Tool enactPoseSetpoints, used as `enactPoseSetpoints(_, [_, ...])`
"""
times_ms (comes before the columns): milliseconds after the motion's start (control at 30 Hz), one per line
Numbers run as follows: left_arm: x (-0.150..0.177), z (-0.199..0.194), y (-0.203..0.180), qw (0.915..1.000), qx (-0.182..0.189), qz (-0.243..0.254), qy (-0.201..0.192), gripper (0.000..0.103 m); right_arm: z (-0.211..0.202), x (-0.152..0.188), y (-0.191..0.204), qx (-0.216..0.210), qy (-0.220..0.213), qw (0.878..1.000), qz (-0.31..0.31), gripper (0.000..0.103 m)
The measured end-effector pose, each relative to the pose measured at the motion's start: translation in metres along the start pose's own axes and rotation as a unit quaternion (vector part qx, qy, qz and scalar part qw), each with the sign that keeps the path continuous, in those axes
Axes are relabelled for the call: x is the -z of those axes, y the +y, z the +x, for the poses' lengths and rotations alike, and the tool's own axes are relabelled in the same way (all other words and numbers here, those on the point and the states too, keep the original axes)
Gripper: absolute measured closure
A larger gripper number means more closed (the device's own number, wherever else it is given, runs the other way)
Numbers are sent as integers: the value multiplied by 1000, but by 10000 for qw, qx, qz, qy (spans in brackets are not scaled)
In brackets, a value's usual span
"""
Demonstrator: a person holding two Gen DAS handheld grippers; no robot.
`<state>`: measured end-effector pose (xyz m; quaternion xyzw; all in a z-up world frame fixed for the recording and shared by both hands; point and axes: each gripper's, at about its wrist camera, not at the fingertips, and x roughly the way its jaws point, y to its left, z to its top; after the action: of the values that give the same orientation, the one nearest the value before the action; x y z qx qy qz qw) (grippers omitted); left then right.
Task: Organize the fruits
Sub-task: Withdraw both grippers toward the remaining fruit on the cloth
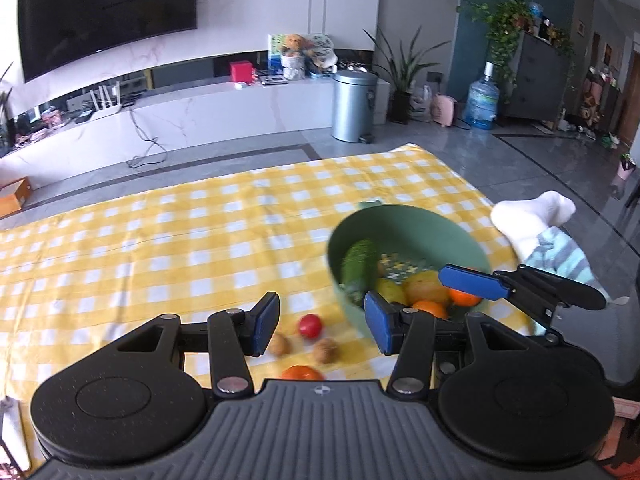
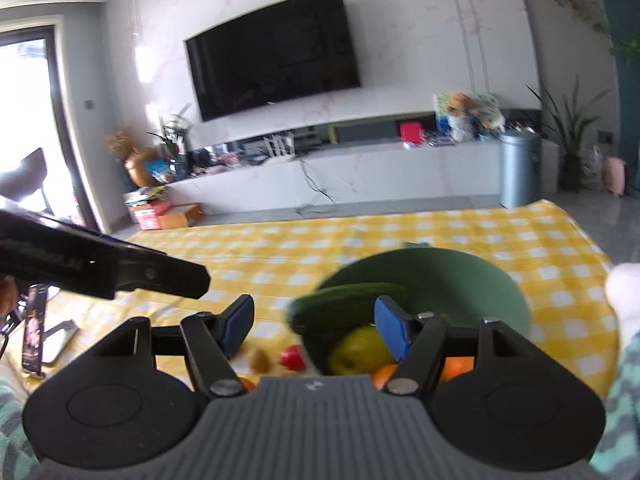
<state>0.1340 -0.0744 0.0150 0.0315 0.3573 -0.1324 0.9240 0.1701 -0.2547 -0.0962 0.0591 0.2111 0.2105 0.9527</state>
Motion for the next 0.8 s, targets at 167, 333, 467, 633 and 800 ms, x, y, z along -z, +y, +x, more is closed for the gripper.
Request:
enactPoseSetpoints(167, [11,-1,21,9998,10,-172,-26,45,-1,4,22,-226,-86,9996,-123,38])
enactPoseSetpoints(333, [21,4,37,9995,25,-284,101,45,0,15,40,-312,12,9988,-373,39])
enactPoseSetpoints(467, [31,11,47,9991,53,-348,247,45,3,24,52,-389,114,9974,-595,39])
enactPoseSetpoints(633, [47,19,55,9990,58,-279,344,45,14,33,62,-325,315,9953,-853,40])
enactPoseSetpoints(800, [59,25,63,9990,93,-294,317,45,28,43,65,-161,593,9933,-983,45])
